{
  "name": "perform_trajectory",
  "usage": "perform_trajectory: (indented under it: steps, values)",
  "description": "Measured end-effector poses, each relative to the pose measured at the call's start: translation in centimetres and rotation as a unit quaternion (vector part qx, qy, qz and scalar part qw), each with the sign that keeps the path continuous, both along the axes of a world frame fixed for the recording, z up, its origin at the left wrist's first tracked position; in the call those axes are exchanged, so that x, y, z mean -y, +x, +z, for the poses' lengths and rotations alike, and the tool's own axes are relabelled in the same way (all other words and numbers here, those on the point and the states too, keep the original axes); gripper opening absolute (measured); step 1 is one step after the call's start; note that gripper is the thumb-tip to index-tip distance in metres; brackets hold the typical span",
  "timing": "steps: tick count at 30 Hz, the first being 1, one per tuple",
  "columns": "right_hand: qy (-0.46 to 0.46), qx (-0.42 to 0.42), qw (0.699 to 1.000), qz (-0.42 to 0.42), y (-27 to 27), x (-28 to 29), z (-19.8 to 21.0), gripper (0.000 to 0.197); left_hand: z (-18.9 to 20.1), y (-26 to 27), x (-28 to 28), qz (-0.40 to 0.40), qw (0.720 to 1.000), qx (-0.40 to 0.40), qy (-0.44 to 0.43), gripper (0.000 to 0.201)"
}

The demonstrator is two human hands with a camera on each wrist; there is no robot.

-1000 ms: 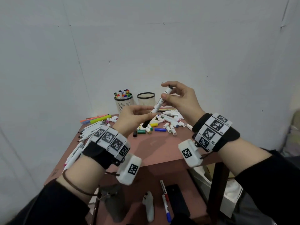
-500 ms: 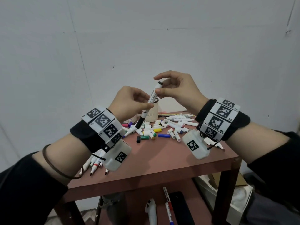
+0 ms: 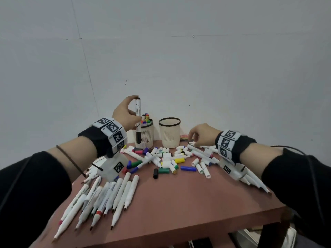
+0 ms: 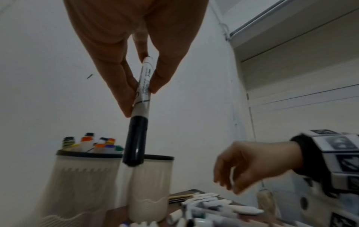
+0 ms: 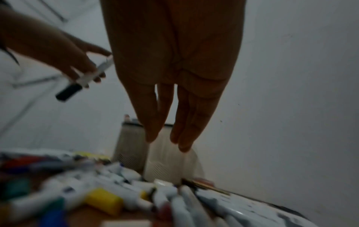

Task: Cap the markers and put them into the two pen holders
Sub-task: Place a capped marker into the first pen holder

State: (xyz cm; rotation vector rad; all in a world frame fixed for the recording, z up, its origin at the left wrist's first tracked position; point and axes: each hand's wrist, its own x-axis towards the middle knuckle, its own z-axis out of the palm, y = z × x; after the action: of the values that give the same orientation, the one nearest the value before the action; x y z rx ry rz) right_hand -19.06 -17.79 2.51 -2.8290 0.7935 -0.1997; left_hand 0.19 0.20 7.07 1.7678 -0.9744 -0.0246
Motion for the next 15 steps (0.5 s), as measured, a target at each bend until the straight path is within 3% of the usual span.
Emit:
perform_trajectory:
  steps: [8, 15]
  values:
    - [-0.022, -0.212, 0.977, -0.013, 3.3, 3.5, -2.1, 0.048, -1.1, 5.6, 4.2, 0.086, 0.994, 0.008, -0.064, 0.059]
    - [-0.070, -0.298, 0.952, 0.014, 4.9, 3.6, -2.2, 0.055, -2.5, 7.8, 6.4, 0.103, 0.986, 0.038, -0.125, 0.056]
